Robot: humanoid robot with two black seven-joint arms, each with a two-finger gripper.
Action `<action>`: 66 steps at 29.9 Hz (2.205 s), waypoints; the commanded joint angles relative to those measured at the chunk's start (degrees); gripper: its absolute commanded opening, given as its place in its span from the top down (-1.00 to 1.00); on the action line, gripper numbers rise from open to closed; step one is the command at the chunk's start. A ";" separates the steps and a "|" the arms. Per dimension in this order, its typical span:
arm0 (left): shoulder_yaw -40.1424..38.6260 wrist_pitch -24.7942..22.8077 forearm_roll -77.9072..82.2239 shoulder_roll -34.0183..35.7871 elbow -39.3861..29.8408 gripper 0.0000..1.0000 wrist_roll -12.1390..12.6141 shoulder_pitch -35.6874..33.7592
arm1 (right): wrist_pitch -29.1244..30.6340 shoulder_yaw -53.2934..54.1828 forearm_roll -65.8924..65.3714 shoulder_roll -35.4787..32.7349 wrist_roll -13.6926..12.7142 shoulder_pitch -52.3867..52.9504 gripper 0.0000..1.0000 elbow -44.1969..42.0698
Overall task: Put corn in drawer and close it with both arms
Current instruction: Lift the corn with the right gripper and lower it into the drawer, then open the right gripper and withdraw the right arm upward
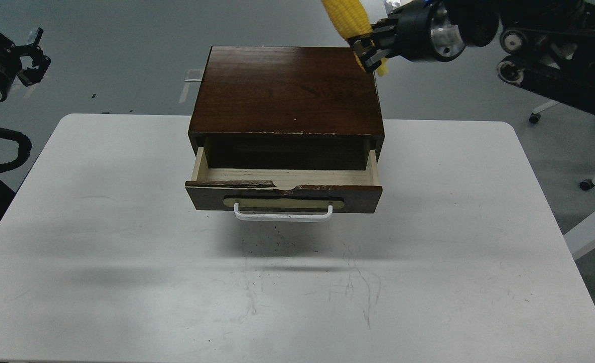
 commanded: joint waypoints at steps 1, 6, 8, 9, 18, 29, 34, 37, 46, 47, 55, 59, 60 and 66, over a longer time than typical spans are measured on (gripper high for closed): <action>-0.02 0.01 0.00 0.16 0.02 -0.96 -0.06 -0.03 | 0.27 -0.49 -5.82 2.60 1.15 1.47 0.73 4.92; -0.02 0.01 0.00 0.87 0.02 -0.96 -0.23 0.05 | 0.54 -5.41 -14.00 3.04 3.79 3.32 0.71 8.45; -0.02 0.01 0.00 0.87 0.02 -0.96 -0.32 0.05 | 0.54 -6.73 -16.64 4.71 4.40 3.50 0.71 8.45; -0.02 0.01 0.00 0.87 0.02 -0.96 -0.32 0.05 | 0.54 -6.99 -17.34 5.24 4.49 3.50 0.71 8.45; -0.02 0.01 -0.09 1.84 0.02 -0.96 -0.58 0.23 | 0.54 -10.68 -19.55 6.21 5.72 2.01 0.52 8.63; -0.11 0.01 -0.09 2.45 0.02 -0.96 -0.67 0.41 | 0.54 -11.13 -19.28 6.65 5.72 -0.02 0.20 9.33; -0.11 0.01 -0.09 2.71 0.02 -0.96 -0.67 0.49 | 0.54 -11.21 -19.11 6.56 5.72 -1.60 -0.21 9.33; -0.11 0.01 -0.09 3.24 0.02 -0.96 -0.67 0.49 | 0.54 -11.13 -19.02 6.47 5.72 -1.69 -0.29 9.24; -0.20 0.01 -0.18 3.33 0.02 -0.96 -0.67 0.32 | 0.28 -10.16 -18.32 5.68 5.72 -0.90 -0.45 8.81; -0.28 0.01 -0.18 3.42 0.02 -0.96 -0.67 0.32 | 0.01 -8.85 -17.45 4.90 5.72 -0.90 -0.47 8.54; -0.81 0.01 -0.53 5.53 -0.15 -0.96 0.12 -0.38 | 0.01 7.49 -0.67 0.41 5.64 -6.43 -0.94 1.78; -0.20 0.01 0.08 5.53 -0.59 -0.95 0.21 -2.49 | -0.42 17.06 7.94 -1.78 5.81 -10.90 -0.95 -4.37; -0.11 0.01 0.08 5.53 -0.77 -0.94 0.21 -2.49 | -0.60 18.48 9.27 -2.22 5.90 -11.79 -0.95 -4.64; -0.02 0.01 7.70 4.57 -0.86 -0.55 -0.67 -7.39 | -1.30 28.59 23.57 -7.49 5.90 -19.08 -0.95 -7.97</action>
